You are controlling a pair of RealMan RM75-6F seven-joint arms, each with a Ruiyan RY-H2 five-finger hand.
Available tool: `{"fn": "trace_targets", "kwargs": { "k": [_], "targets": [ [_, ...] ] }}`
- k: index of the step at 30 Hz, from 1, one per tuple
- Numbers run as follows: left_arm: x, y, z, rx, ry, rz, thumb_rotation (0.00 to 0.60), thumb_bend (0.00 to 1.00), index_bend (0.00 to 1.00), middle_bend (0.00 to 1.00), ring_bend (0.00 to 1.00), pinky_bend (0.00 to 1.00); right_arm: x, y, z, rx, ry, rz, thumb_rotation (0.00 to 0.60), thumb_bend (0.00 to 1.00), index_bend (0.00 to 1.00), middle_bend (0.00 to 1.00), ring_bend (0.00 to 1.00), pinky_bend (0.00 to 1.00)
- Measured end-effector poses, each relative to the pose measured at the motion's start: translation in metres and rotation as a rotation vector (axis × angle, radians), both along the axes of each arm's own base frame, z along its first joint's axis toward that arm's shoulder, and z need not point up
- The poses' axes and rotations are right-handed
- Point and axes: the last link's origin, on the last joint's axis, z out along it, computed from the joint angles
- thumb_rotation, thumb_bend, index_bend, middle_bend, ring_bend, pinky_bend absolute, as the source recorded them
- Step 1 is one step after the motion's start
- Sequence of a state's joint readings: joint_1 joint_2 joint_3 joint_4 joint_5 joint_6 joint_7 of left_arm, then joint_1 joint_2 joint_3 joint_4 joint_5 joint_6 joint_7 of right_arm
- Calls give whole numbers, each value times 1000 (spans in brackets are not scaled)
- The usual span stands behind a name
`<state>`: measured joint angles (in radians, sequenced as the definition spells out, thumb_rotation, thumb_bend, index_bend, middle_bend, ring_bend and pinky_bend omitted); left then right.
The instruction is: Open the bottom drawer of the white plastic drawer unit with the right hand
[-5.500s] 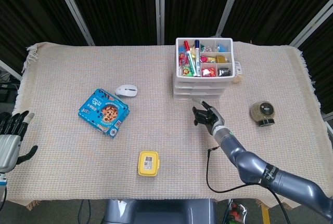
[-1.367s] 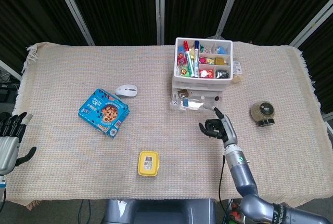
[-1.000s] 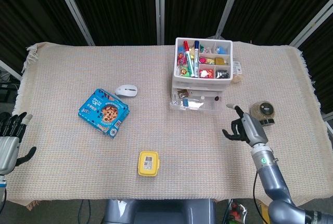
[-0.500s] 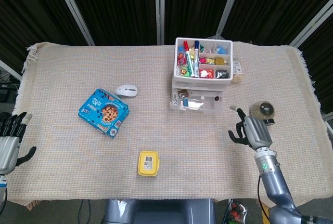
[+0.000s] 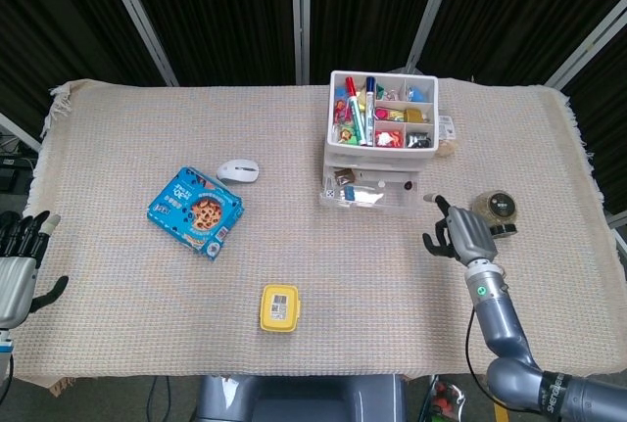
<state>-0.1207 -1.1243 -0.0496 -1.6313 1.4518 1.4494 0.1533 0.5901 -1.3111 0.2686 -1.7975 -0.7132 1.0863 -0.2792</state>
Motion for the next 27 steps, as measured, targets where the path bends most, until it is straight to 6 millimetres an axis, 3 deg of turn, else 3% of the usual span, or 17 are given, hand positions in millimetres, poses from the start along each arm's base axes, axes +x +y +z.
{"fn": "trace_targets", "kwargs": {
  "k": [21, 27],
  "targets": [
    [0, 0, 0, -2, -2, -2, 600, 319, 0, 0, 0, 0, 8, -11, -26, 41, -20, -27, 600, 372, 292, 840, 869, 723],
    [0, 0, 0, -3, -3, -2, 600, 319, 0, 0, 0, 0, 11, -12, -25, 20, -31, -26, 600, 373, 236, 840, 869, 723]
  ]
}}
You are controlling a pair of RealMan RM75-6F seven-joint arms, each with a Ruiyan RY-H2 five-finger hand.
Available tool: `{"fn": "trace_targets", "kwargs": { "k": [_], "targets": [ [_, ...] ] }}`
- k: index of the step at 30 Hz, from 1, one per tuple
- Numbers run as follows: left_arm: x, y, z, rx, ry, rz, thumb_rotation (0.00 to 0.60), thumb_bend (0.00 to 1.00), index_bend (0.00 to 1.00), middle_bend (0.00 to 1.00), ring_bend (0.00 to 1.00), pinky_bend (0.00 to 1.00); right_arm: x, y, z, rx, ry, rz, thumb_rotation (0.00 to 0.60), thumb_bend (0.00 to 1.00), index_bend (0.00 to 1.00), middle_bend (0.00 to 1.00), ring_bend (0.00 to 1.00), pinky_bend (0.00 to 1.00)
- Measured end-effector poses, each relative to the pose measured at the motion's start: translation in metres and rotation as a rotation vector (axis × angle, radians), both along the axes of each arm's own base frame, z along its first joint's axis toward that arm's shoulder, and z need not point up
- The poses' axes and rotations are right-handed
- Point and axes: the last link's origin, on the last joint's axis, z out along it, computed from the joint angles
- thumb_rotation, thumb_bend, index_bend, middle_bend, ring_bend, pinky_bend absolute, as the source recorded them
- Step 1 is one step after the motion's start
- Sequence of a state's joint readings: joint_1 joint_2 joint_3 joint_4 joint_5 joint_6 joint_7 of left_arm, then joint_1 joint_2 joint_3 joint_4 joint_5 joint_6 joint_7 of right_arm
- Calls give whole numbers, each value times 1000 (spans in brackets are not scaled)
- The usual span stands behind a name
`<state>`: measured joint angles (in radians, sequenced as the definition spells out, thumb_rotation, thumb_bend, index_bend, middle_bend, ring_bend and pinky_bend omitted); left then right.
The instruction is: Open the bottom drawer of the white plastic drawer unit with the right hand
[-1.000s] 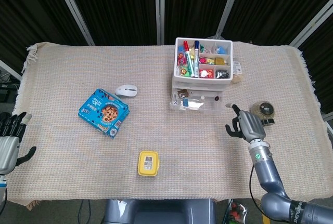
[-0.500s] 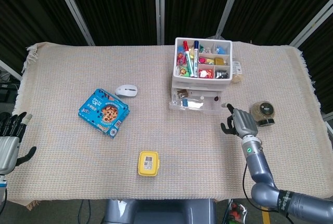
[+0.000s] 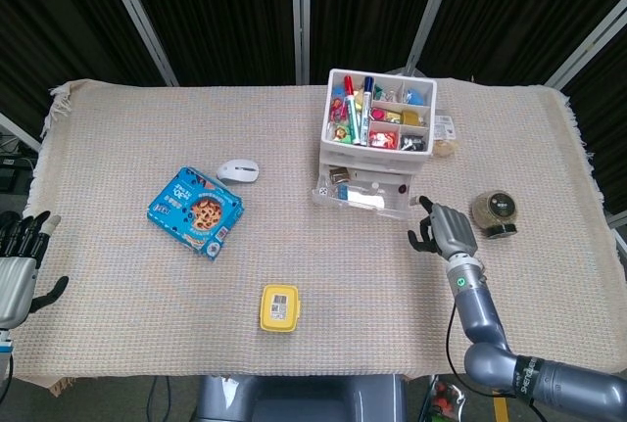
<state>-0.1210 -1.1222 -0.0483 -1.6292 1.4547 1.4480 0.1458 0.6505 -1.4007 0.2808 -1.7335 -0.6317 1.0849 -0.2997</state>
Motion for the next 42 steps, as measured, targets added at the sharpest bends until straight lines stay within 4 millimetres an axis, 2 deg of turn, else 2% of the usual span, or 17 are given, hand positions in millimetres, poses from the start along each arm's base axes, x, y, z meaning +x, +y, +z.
{"fn": "trace_targets", "kwargs": {
  "k": [6, 20, 35, 42],
  "targets": [
    [0, 0, 0, 0, 0, 0, 600, 319, 0, 0, 0, 0, 3, 2, 4, -21, -9, 3, 600, 373, 174, 839, 869, 723],
    [0, 0, 0, 2, 3, 1, 600, 319, 0, 0, 0, 0, 16, 10, 18, -68, -38, 36, 600, 373, 172, 839, 869, 723],
    [0, 0, 0, 0, 0, 0, 600, 319, 0, 0, 0, 0, 19, 8, -5, 19, -52, 36, 600, 374, 263, 839, 869, 723],
    [0, 0, 0, 0, 0, 0, 600, 320, 0, 0, 0, 0, 17, 9, -11, 33, -51, 25, 600, 375, 354, 839, 869, 723]
  ]
}}
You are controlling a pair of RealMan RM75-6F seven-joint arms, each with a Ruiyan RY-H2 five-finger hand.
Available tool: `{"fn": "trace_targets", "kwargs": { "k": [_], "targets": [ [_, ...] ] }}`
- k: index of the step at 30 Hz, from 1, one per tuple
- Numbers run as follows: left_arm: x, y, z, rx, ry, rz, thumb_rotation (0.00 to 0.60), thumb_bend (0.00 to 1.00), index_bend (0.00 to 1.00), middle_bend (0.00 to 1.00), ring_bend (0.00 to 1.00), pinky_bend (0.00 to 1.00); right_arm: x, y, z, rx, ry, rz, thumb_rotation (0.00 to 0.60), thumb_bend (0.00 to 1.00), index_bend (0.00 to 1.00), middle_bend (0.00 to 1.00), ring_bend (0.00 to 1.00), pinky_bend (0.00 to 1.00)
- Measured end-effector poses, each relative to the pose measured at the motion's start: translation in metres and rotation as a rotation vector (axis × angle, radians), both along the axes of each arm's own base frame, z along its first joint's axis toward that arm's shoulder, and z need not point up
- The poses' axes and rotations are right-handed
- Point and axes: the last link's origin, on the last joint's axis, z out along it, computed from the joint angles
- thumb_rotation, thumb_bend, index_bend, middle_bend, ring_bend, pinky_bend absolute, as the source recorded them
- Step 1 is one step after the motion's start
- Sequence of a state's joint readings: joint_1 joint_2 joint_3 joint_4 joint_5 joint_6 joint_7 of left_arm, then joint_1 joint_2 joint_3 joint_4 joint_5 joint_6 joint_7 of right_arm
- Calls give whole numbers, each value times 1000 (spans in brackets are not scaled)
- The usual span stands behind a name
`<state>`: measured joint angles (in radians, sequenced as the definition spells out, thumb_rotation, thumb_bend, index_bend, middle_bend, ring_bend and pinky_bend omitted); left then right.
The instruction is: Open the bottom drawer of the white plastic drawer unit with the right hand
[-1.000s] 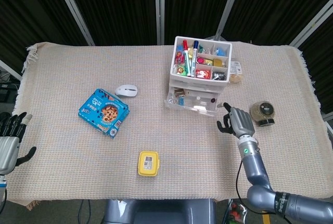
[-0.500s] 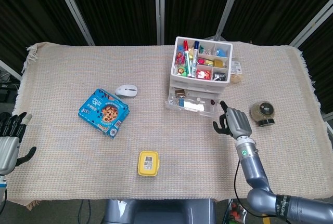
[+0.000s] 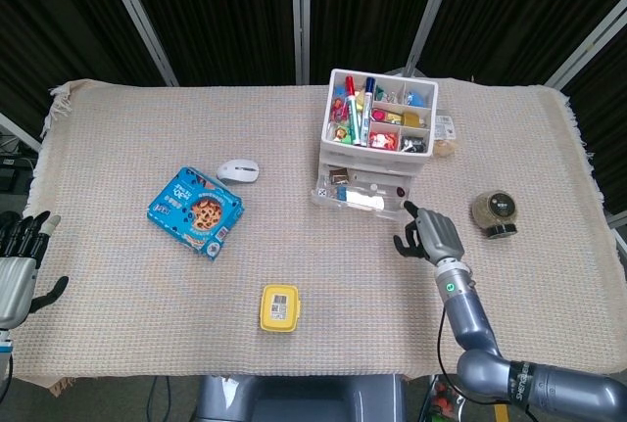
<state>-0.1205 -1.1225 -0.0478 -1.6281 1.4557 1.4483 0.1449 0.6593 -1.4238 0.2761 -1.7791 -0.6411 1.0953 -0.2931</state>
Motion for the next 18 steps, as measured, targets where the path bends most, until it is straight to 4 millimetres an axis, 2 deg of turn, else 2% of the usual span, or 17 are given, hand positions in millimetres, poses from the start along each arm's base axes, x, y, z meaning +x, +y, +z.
{"fn": "trace_targets", "kwargs": {
  "k": [7, 18],
  "targets": [
    [0, 0, 0, 0, 0, 0, 600, 319, 0, 0, 0, 0, 0, 3, -1, 10, -12, -6, 600, 376, 458, 839, 869, 723],
    [0, 0, 0, 0, 1, 0, 600, 318, 0, 0, 0, 0, 2, 17, 2, 33, -18, 8, 600, 377, 466, 839, 869, 723]
  ]
}}
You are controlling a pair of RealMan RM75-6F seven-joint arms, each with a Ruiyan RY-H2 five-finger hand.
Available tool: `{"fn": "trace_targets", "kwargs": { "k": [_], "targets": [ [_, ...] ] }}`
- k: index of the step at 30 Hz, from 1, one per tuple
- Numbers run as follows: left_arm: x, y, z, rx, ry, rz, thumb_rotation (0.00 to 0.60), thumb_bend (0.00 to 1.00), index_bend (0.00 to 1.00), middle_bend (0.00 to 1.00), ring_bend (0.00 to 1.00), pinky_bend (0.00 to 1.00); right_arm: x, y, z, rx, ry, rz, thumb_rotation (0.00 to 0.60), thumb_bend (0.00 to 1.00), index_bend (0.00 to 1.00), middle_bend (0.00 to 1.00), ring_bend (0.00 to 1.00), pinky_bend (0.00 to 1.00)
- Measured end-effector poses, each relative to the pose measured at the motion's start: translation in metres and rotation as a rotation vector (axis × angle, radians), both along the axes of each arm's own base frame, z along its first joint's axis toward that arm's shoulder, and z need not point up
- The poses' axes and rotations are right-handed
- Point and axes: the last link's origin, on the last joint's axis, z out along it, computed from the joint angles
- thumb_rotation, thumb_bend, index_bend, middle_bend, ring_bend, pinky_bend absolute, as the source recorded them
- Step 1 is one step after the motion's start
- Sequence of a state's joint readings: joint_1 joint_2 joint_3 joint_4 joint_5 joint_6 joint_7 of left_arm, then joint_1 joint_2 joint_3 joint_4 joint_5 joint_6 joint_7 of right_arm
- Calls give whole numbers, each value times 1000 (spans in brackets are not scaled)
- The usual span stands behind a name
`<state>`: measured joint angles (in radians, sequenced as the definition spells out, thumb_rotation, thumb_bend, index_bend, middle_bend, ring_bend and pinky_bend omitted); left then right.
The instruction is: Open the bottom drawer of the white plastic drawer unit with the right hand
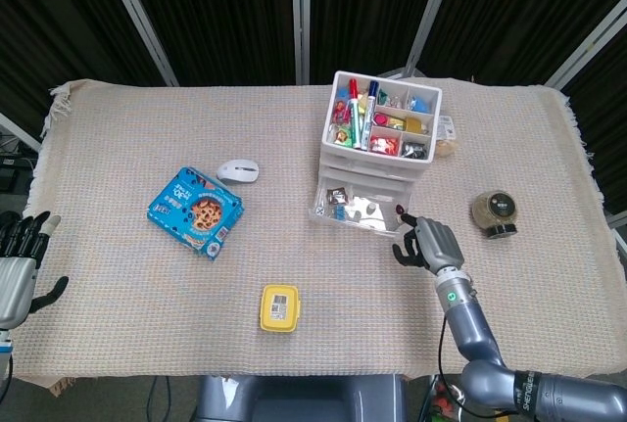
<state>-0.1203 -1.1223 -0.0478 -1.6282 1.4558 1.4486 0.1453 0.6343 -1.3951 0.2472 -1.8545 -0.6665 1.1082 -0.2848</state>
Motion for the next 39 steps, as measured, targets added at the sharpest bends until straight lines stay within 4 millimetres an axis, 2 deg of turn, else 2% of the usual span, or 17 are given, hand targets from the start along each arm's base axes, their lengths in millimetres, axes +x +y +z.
{"fn": "trace_targets", "kwargs": {
  "k": [2, 5, 7, 14, 20, 26, 33, 39],
  "targets": [
    [0, 0, 0, 0, 0, 0, 600, 319, 0, 0, 0, 0, 1, 2, 1, 3, -3, 2, 600, 377, 441, 839, 869, 723],
    [0, 0, 0, 0, 0, 0, 600, 319, 0, 0, 0, 0, 3, 6, 2, 5, -18, 8, 600, 372, 328, 837, 868, 722],
    [0, 0, 0, 0, 0, 0, 600, 319, 0, 0, 0, 0, 3, 6, 4, 3, -32, 8, 600, 335, 266, 836, 868, 721],
    [0, 0, 0, 0, 0, 0, 600, 320, 0, 0, 0, 0, 9, 8, 12, -12, -73, 26, 600, 181, 230, 836, 868, 720],
    [0, 0, 0, 0, -1, 0, 600, 320, 0, 0, 0, 0, 23, -1, 26, -60, -64, 87, 600, 74, 332, 883, 904, 720],
    [0, 0, 0, 0, -2, 0, 600, 319, 0, 0, 0, 0, 34, -23, 34, -103, 17, 130, 600, 33, 449, 947, 955, 723],
    [0, 0, 0, -3, -7, -2, 600, 319, 0, 0, 0, 0, 40, -53, 27, -115, 137, 137, 600, 32, 514, 953, 957, 723],
    [-1, 0, 0, -5, -9, -3, 600, 319, 0, 0, 0, 0, 43, -63, 17, -104, 175, 140, 600, 32, 553, 954, 957, 723]
  ]
}}
